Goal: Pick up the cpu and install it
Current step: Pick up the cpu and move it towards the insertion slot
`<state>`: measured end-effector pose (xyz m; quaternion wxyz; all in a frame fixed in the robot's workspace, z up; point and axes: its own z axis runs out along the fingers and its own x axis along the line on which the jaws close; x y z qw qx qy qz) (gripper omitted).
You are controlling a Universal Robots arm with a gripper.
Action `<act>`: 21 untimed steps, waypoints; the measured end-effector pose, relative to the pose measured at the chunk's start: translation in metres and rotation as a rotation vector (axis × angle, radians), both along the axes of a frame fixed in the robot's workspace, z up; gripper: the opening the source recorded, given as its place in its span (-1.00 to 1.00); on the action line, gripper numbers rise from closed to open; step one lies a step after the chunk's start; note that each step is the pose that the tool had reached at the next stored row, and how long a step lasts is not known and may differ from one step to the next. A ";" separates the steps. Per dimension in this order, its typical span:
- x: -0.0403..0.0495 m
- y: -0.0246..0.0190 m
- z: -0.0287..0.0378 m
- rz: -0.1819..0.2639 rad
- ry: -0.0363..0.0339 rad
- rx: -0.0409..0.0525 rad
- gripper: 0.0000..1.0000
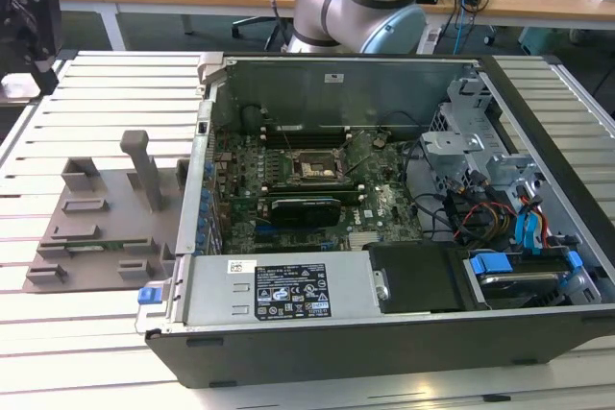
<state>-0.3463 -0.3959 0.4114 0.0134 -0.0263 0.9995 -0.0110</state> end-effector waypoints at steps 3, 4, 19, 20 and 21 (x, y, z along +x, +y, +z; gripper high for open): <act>0.0312 0.0000 0.0000 0.000 -0.0001 0.0001 0.09; 0.0338 0.0000 0.0000 0.000 0.0000 0.0000 0.09; 0.0785 0.0005 -0.0009 0.000 0.0007 -0.0001 0.09; 0.0801 0.0005 -0.0010 0.000 0.0006 0.0000 0.09; 0.0819 0.0005 -0.0011 0.000 0.0007 0.0000 0.09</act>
